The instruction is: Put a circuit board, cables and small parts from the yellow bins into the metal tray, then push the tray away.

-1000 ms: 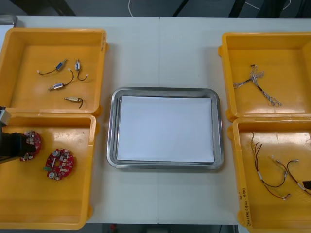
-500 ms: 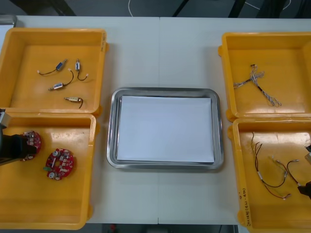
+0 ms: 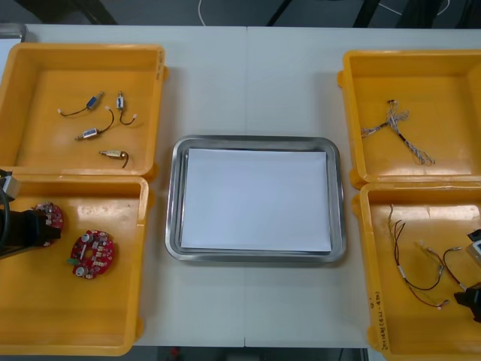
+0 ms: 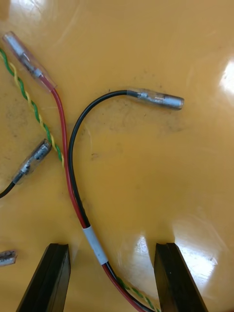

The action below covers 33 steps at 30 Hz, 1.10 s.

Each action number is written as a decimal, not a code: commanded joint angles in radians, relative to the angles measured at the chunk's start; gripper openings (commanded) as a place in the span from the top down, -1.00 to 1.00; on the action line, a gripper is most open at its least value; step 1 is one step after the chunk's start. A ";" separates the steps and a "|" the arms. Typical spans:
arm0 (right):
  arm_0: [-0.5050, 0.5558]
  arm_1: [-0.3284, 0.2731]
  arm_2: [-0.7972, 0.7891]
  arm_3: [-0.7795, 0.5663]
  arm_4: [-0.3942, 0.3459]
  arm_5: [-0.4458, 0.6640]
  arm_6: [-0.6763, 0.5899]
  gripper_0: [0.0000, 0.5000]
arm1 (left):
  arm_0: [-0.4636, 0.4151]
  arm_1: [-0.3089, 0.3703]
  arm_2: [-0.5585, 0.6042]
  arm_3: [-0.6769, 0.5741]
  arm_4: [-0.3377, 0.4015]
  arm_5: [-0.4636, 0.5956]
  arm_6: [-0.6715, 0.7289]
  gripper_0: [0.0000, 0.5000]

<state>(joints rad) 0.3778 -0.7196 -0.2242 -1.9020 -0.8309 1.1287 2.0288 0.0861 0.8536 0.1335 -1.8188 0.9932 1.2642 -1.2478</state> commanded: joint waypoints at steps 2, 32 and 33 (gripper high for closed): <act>0.030 -0.029 0.037 0.020 -0.017 -0.020 0.036 -1.00 | 0.032 0.044 -0.009 -0.004 -0.001 -0.008 -0.099 0.35; 0.013 -0.029 -0.116 -0.111 -0.114 0.186 0.050 1.00 | 0.027 0.050 0.109 -0.126 0.027 0.138 -0.105 1.00; 0.010 -0.030 -0.141 -0.127 -0.123 0.210 0.051 1.00 | 0.023 0.050 0.126 -0.145 0.028 0.164 -0.105 1.00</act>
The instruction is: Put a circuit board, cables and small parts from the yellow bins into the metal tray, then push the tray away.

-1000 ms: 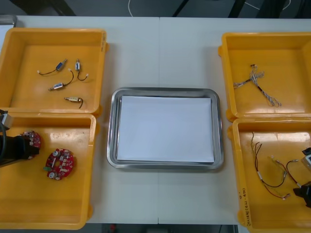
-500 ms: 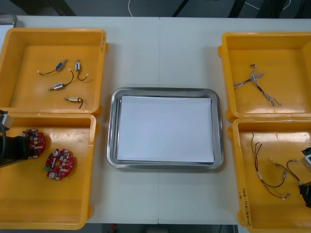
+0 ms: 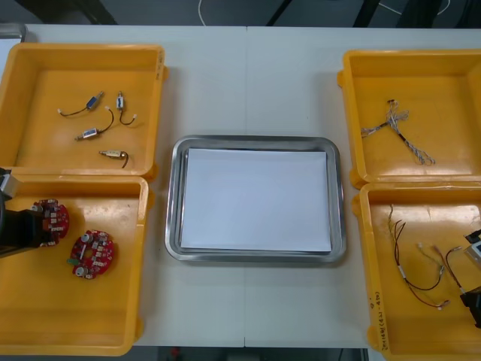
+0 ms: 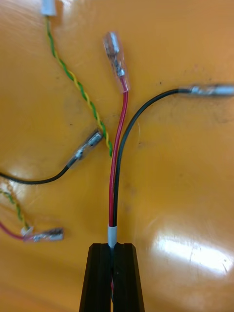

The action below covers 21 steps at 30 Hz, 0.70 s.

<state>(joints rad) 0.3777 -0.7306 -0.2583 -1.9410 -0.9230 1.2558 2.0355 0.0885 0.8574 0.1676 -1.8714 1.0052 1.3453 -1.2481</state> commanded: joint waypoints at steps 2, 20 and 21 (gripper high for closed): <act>0.006 -0.018 -0.141 -0.118 -0.042 0.122 0.043 1.00 | 0.008 0.046 0.110 -0.120 0.020 0.127 -0.100 1.00; -0.155 -0.020 -0.335 -0.351 -0.046 0.514 -0.012 1.00 | -0.260 0.055 0.043 -0.348 0.021 0.495 0.167 0.99; -0.174 -0.018 -0.337 -0.360 -0.045 0.542 -0.024 1.00 | -0.283 0.055 0.020 -0.362 0.020 0.506 0.199 1.00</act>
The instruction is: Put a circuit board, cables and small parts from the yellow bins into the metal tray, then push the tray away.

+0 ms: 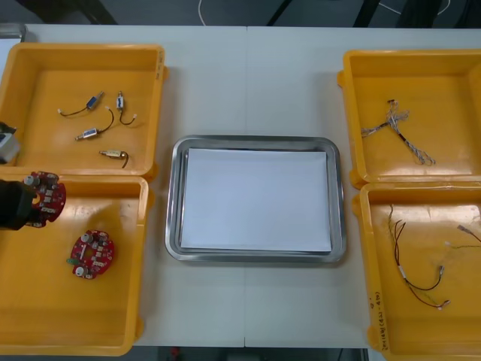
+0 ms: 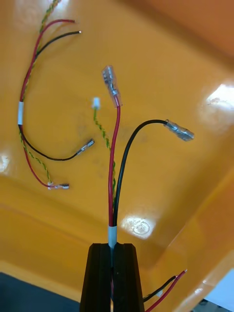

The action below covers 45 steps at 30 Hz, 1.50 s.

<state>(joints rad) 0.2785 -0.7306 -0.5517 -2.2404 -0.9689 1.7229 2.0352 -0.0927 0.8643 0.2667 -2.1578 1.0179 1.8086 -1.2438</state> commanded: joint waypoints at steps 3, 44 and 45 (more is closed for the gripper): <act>-0.116 -0.018 -0.047 -0.090 0.007 0.144 -0.075 1.00 | -0.148 0.048 -0.139 -0.103 0.002 0.052 0.268 1.00; -0.325 -0.041 0.070 -0.249 -0.002 0.197 -0.294 1.00 | -0.633 -0.149 -1.026 0.105 -0.259 -0.298 0.733 0.99; -0.326 -0.043 0.072 -0.248 -0.005 0.197 -0.293 1.00 | -0.639 -0.156 -1.043 0.122 -0.266 -0.313 0.735 1.00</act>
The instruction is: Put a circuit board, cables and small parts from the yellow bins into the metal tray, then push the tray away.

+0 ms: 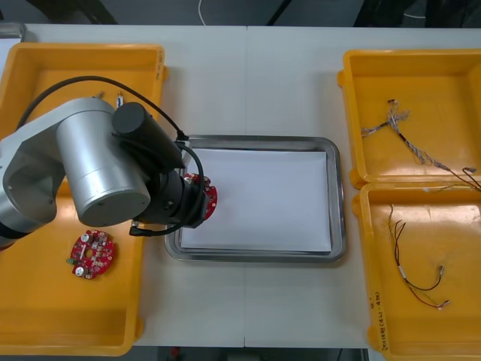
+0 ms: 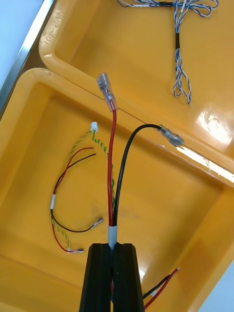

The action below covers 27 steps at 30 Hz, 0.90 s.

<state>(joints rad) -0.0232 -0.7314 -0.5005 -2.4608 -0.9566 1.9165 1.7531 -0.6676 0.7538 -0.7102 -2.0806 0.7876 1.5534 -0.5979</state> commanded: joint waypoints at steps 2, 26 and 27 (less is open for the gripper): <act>-0.027 -0.043 0.028 -0.027 -0.022 0.003 -0.011 1.00 | -0.072 -0.053 -0.084 0.068 -0.042 -0.076 0.089 1.00; -0.038 -0.048 0.132 -0.064 -0.021 0.003 -0.006 1.00 | -0.090 -0.106 -0.196 0.157 -0.097 -0.150 0.107 -0.16; -0.038 -0.049 0.134 -0.064 -0.022 0.003 -0.006 1.00 | -0.090 -0.106 -0.198 0.158 -0.100 -0.151 0.109 -0.46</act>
<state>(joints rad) -0.0389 -0.7391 -0.3815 -2.4950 -0.9760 1.9165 1.7531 -0.7167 0.6719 -0.8891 -1.9113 0.7073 1.4130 -0.5973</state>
